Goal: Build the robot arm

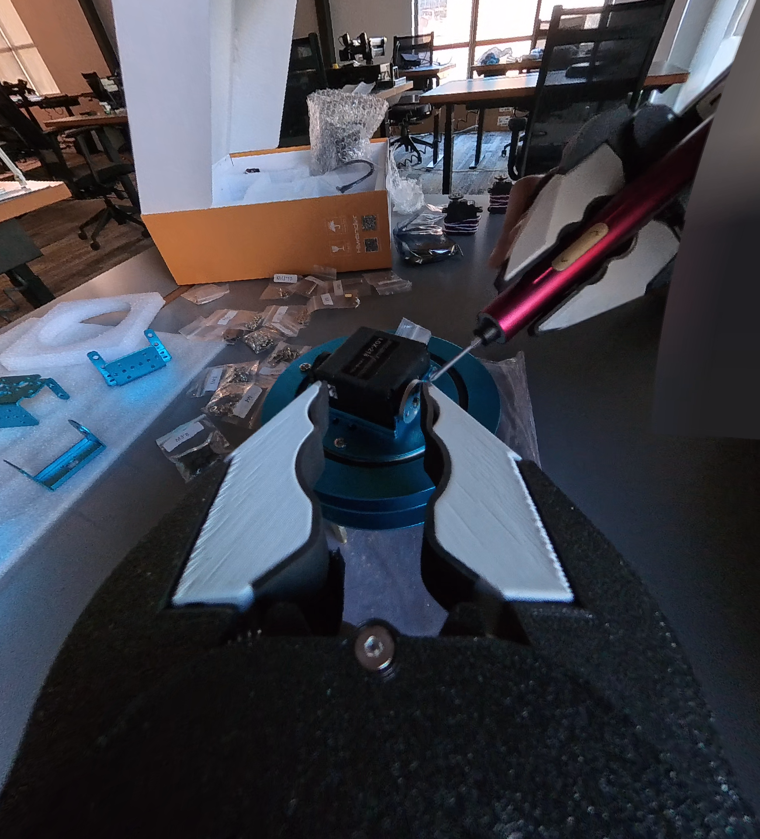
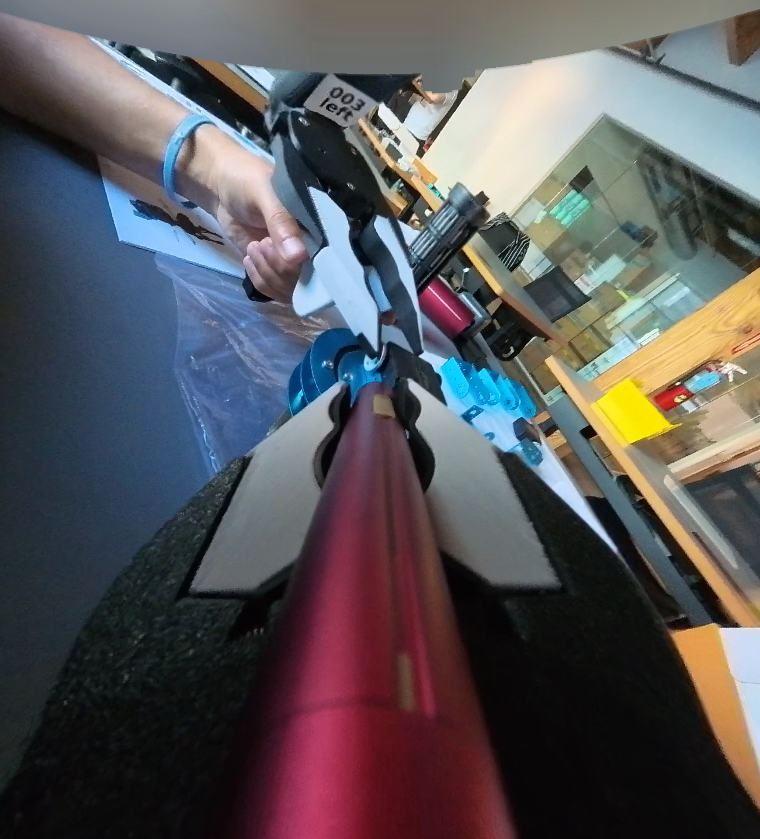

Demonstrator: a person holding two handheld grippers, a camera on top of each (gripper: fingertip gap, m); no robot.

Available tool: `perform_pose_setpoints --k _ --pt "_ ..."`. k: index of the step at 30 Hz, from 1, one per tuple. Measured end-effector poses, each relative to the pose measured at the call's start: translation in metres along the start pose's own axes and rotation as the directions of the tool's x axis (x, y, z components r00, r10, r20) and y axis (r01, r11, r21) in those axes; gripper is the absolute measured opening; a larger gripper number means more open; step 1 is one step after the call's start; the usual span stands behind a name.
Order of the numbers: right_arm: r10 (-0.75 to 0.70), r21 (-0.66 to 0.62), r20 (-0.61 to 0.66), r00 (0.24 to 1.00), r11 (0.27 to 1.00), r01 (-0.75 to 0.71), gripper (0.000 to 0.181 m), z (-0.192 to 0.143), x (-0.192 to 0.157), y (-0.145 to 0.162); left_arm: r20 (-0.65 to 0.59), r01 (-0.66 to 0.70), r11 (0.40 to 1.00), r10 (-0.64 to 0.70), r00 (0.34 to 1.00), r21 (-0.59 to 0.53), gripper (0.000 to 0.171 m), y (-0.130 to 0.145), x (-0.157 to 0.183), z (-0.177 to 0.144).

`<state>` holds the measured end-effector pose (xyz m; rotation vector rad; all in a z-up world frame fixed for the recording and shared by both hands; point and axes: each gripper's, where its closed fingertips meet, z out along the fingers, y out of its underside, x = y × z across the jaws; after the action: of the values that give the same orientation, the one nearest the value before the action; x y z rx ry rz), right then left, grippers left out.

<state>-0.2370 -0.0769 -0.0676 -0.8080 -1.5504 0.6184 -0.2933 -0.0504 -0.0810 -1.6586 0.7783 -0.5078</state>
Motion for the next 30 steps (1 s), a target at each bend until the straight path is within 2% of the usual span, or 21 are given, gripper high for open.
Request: perform_pose_setpoints --k 3,7,10,24,30 --pt "-0.065 0.01 -0.022 0.998 0.998 0.065 0.021 0.002 -0.005 -0.002 0.007 -0.001 1.0 0.001 1.0 0.006 0.039 -0.002 -0.002 -0.002" --pt "-0.246 -0.035 -0.065 0.967 0.969 0.244 0.021 0.008 -0.014 0.001 0.008 0.002 1.0 -0.002 1.0 0.01 0.039 -0.003 -0.002 -0.003" --pt "-0.292 -0.044 -0.078 0.953 0.956 0.289 0.021 0.01 -0.018 -0.002 0.01 -0.014 1.0 0.014 1.0 0.002 0.039 -0.003 -0.001 -0.002" --pt "-0.187 -0.049 -0.066 0.98 0.982 0.184 0.021 0.011 -0.015 0.001 0.019 -0.028 1.0 0.028 0.999 -0.007 0.038 0.0 0.0 -0.001" --pt "-0.017 0.023 -0.037 0.999 1.0 0.018 0.021 0.009 -0.007 0.0 0.003 -0.025 1.0 0.025 1.0 -0.004 0.039 -0.002 0.002 -0.002"
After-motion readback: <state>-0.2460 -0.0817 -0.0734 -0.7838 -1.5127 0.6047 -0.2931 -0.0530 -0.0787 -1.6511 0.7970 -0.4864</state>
